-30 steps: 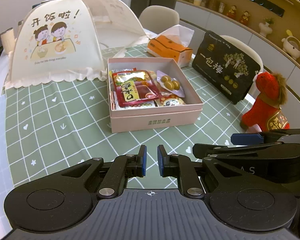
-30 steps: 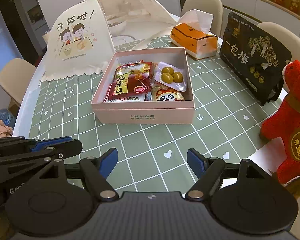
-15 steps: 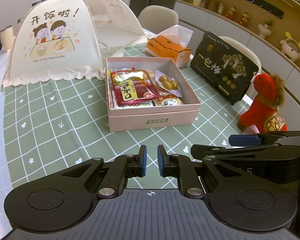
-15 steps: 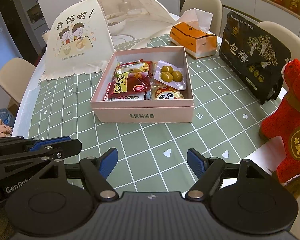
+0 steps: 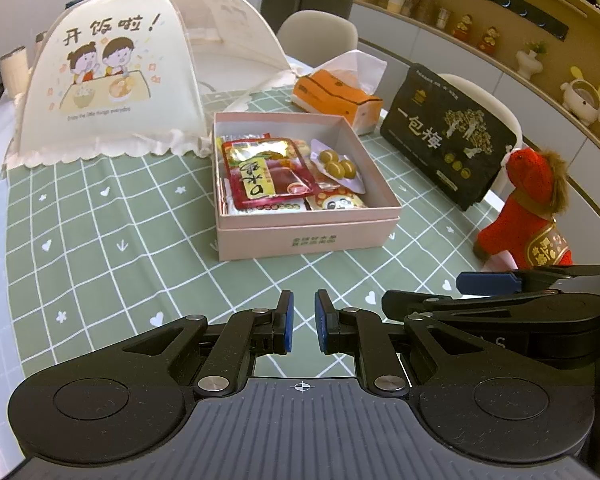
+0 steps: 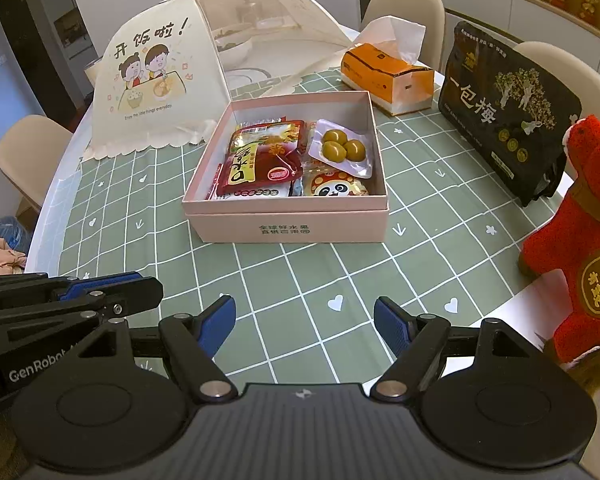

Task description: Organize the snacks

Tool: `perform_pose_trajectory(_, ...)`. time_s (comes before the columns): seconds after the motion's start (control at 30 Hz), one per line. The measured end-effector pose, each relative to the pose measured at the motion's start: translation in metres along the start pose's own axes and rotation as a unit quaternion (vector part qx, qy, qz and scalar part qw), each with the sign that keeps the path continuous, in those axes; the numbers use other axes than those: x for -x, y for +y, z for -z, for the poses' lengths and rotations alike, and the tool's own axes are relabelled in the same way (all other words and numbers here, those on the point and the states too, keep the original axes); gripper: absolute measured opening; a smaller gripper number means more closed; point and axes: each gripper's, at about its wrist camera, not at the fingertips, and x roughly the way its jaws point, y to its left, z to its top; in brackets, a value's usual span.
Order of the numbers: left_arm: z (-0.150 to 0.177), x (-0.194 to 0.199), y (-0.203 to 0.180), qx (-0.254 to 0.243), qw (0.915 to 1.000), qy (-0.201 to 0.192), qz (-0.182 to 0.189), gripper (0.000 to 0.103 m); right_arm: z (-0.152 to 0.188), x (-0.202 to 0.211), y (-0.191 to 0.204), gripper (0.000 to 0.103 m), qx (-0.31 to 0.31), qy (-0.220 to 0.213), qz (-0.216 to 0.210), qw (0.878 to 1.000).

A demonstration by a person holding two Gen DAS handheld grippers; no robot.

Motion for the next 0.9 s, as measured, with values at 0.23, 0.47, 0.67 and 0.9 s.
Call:
perform_pose_trajectory(0.23,0.0007,0.0007,0.0007,0.003,1.0000,-0.001,0.001,0.015,0.0014,0.0005,0.0003,0.077,0.002,0.000,-0.002,1.000)
perform_pose_trajectory(0.47,0.0007,0.0009,0.0008,0.004,1.0000,0.000,0.002,0.015,0.0009,0.0013,0.0003,0.077,0.001,0.000,-0.003,1.000)
perform_pose_trajectory(0.67,0.0008,0.0005,0.0002,0.006,1.0000,0.001,0.002,0.015,0.0009,0.0017,0.0004,0.077,0.001,0.000,-0.002,1.000)
perform_pose_trajectory(0.9,0.0020,-0.0009,-0.0005,0.007,1.0000,0.003,0.000,0.015,-0.0010,0.0024,-0.0025,0.077,-0.002,0.000,-0.003,1.000)
